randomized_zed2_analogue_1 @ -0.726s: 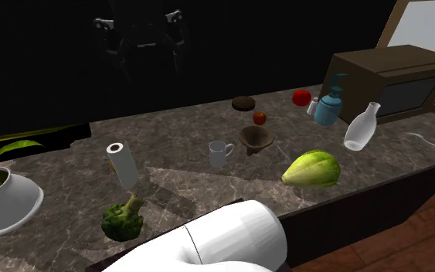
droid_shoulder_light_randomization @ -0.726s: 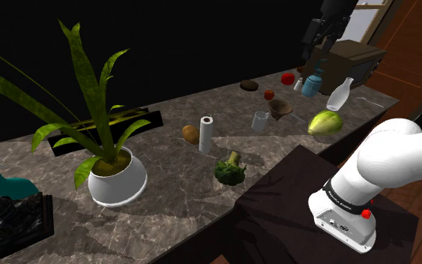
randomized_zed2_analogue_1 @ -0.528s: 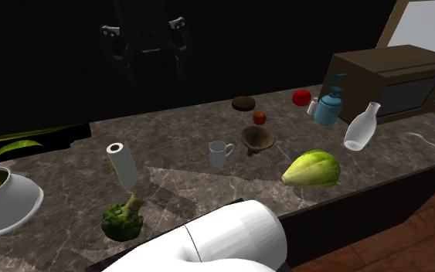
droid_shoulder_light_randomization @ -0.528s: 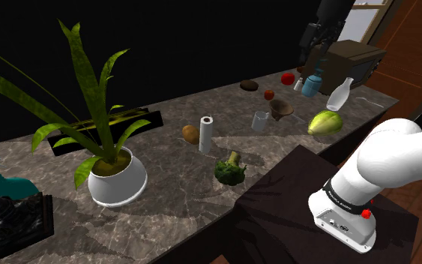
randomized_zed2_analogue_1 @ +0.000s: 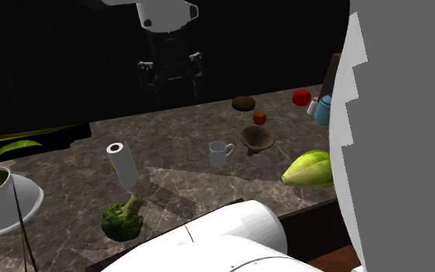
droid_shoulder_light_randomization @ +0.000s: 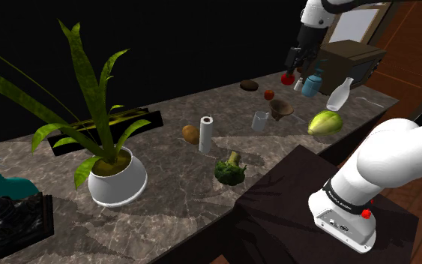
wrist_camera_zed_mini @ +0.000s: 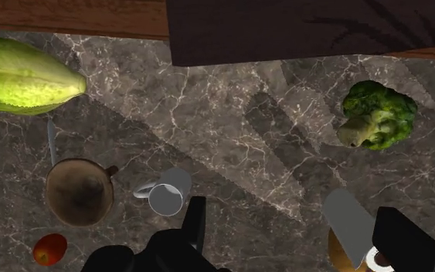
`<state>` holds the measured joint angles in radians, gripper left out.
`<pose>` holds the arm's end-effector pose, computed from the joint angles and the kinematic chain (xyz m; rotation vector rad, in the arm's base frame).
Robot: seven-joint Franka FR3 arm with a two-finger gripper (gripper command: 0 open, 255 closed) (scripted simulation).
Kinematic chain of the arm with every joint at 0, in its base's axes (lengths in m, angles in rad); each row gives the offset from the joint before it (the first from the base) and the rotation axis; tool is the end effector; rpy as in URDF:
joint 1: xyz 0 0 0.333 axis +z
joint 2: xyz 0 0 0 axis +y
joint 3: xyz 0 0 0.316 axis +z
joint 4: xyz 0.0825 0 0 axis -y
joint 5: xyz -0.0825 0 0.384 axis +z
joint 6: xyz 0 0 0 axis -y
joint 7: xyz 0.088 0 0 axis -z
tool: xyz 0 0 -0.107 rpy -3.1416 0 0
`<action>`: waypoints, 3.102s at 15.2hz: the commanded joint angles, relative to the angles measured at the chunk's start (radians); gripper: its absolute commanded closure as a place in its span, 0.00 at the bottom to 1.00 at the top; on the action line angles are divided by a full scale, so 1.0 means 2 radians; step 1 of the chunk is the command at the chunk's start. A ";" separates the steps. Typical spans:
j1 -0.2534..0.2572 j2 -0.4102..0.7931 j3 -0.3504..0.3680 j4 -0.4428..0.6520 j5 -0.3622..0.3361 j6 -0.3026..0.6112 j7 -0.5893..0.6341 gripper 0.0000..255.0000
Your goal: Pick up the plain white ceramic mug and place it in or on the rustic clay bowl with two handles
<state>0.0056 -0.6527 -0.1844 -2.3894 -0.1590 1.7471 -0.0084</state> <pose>0.3481 -0.0876 0.5413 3.0921 -0.1634 0.0005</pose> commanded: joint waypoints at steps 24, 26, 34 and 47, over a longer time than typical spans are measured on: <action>-0.013 0.455 -0.098 0.101 0.087 0.292 -0.224 0.00; -0.024 0.496 -0.092 0.127 0.103 0.301 -0.243 0.00; -0.067 0.647 -0.062 0.243 0.138 0.317 -0.291 0.00; -0.077 0.683 -0.053 0.243 0.148 0.353 -0.298 0.00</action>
<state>-0.1476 0.7140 -0.2900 -1.9039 0.1371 2.4533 -0.6042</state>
